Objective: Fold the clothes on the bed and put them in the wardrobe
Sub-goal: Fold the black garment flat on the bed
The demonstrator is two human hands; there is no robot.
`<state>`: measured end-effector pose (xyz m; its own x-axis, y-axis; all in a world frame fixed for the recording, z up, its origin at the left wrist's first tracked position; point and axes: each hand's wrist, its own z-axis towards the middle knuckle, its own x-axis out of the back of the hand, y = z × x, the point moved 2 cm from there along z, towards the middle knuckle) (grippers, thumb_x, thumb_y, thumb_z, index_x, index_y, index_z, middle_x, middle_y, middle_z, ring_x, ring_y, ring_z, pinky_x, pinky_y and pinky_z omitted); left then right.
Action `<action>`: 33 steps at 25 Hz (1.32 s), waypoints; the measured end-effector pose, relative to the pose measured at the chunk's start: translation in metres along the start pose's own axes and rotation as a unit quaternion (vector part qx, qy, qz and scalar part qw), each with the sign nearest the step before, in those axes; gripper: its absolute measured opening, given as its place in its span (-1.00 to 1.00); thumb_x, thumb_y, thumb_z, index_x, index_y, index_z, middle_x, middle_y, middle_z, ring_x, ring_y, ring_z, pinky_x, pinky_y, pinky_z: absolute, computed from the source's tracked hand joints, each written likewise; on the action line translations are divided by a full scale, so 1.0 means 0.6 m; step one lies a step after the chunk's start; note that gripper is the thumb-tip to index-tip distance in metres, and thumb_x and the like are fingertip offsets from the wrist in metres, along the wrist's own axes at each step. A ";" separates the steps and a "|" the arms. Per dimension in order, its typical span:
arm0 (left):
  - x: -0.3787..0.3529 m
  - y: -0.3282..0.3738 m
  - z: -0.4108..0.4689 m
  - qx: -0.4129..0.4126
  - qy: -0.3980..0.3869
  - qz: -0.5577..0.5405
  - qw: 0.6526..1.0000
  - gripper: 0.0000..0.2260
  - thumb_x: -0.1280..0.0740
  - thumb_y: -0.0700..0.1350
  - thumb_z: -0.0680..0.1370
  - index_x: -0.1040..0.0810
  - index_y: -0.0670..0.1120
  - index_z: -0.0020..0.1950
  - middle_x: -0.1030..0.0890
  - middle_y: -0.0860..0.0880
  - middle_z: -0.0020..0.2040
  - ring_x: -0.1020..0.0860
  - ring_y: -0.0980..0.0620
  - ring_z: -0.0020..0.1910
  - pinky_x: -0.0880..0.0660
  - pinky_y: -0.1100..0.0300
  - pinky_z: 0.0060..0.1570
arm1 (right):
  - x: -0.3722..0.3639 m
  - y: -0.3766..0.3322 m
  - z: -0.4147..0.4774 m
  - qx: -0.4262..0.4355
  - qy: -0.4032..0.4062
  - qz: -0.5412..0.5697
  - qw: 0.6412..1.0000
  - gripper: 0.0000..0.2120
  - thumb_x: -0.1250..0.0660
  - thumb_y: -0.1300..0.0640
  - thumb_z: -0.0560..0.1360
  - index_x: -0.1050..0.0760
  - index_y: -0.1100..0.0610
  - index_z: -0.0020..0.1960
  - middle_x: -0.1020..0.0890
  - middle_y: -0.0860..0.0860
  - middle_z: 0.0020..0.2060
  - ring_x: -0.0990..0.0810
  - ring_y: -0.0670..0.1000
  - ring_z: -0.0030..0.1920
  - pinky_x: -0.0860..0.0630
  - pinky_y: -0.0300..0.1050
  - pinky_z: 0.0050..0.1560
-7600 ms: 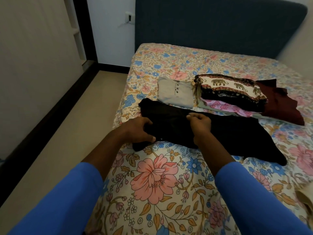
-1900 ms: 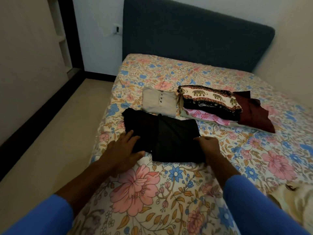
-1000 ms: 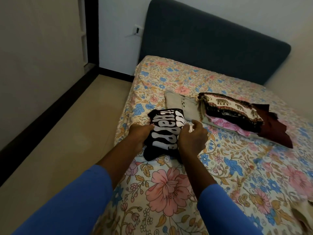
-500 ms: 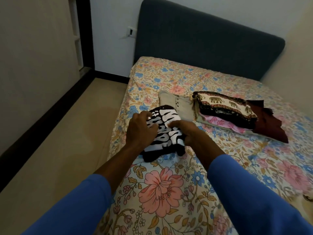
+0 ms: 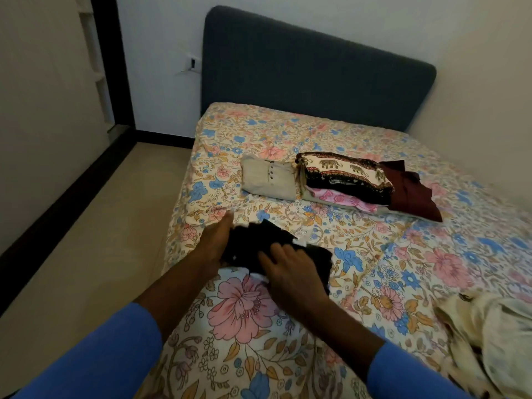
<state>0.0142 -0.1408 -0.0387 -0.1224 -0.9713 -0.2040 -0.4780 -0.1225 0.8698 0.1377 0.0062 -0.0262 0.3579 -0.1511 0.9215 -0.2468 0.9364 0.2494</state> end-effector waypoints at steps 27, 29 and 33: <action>-0.060 0.032 0.074 -0.253 0.081 0.302 0.916 -0.79 -0.45 -0.10 0.58 -0.62 0.00 0.20 -0.63 0.03 0.04 -0.62 0.01 0.11 -0.57 0.07 0.13 | -0.029 0.175 -0.069 -0.408 0.016 0.288 0.866 -0.80 -0.41 -0.05 0.59 -0.69 0.05 0.07 -0.72 -0.03 -0.09 -0.68 -0.02 -0.07 -0.63 -0.01 -0.02; -0.060 0.036 0.068 -0.298 0.092 0.282 0.908 -0.82 -0.45 -0.12 0.58 -0.64 0.00 0.18 -0.61 0.09 0.03 -0.63 0.03 0.13 -0.56 0.09 0.14 | -0.015 0.192 -0.073 -0.404 0.069 0.275 0.870 -0.85 -0.41 0.04 0.60 -0.70 0.09 0.06 -0.72 0.00 -0.13 -0.67 0.00 -0.11 -0.64 0.05 -0.02; -0.066 0.017 0.072 -0.235 0.064 0.397 0.885 -0.63 -0.38 0.14 0.60 -0.50 0.01 0.34 -0.62 -0.05 0.22 -0.59 -0.09 0.20 -0.56 -0.04 0.18 | -0.001 0.204 -0.084 -0.464 0.021 0.197 0.864 -0.76 -0.29 -0.09 0.65 -0.59 0.04 0.15 -0.69 0.01 -0.08 -0.63 0.02 -0.12 -0.48 -0.10 -0.19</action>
<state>-0.0234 -0.0951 -0.0413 -0.1439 -0.8007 0.5815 0.1328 0.5667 0.8131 0.1528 0.1367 -0.0115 0.4472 0.2298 0.8644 0.4644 0.7663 -0.4440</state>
